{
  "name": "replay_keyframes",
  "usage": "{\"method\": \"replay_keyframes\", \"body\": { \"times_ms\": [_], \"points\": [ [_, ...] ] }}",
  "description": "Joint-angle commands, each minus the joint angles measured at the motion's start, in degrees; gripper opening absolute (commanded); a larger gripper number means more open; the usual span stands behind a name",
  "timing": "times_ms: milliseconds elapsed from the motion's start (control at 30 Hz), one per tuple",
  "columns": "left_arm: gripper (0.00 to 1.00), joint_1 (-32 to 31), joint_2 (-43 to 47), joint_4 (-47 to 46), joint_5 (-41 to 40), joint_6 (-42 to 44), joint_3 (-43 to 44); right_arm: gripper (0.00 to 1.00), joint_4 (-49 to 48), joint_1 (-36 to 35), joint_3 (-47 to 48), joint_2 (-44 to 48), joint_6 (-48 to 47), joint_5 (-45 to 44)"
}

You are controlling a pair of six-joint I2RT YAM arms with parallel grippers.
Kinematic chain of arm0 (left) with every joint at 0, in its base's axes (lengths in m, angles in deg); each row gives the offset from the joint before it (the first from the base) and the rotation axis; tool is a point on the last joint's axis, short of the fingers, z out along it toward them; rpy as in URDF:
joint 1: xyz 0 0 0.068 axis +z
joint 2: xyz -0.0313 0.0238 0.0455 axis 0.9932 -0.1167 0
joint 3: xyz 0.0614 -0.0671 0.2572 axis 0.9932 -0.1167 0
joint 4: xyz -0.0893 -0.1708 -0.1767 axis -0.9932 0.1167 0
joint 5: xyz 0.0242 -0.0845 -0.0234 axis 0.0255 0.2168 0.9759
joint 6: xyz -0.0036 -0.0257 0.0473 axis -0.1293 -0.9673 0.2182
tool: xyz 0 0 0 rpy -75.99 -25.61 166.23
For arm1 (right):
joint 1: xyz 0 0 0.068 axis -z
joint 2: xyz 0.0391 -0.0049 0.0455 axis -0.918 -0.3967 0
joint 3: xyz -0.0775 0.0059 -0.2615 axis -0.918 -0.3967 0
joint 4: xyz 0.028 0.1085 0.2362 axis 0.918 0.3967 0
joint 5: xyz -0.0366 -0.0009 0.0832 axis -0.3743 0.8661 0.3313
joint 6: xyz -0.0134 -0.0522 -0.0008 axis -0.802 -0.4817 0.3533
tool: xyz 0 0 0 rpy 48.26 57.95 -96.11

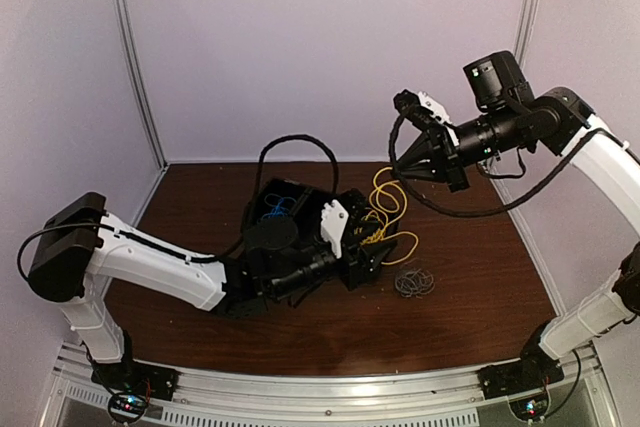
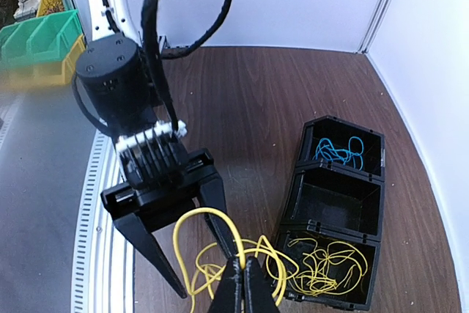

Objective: Untangle the cables

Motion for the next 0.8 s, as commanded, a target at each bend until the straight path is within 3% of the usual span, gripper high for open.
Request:
{"method": "replay_keyframes", "body": {
  "times_ms": [0, 167, 300, 500, 767],
  "points": [
    [0.44, -0.24, -0.63, -1.56, -4.44, -1.00, -1.43, 0.00, -2.98, -0.40, 3.57, 0.18, 2.79, 1.69],
    [0.21, -0.23, -0.64, -1.76, -4.85, -1.32, -3.34, 0.00, -3.58, -0.43, 6.24, -0.59, 4.09, 2.33],
    [0.02, -0.24, 0.45, -2.51, -3.99, -2.28, -5.63, 0.00, -7.25, -0.39, 6.05, -0.01, 5.61, -2.87],
    [0.00, -0.23, 5.38, -3.17, -4.47, -5.35, -12.21, 0.00, -16.71, 0.39, 2.13, 1.20, 9.57, -19.62],
    [0.00, -0.20, 9.49, 1.95, -7.77, -6.93, -17.91, 0.00, -21.11, 3.21, 2.00, 1.44, 12.87, -22.04]
  ]
}}
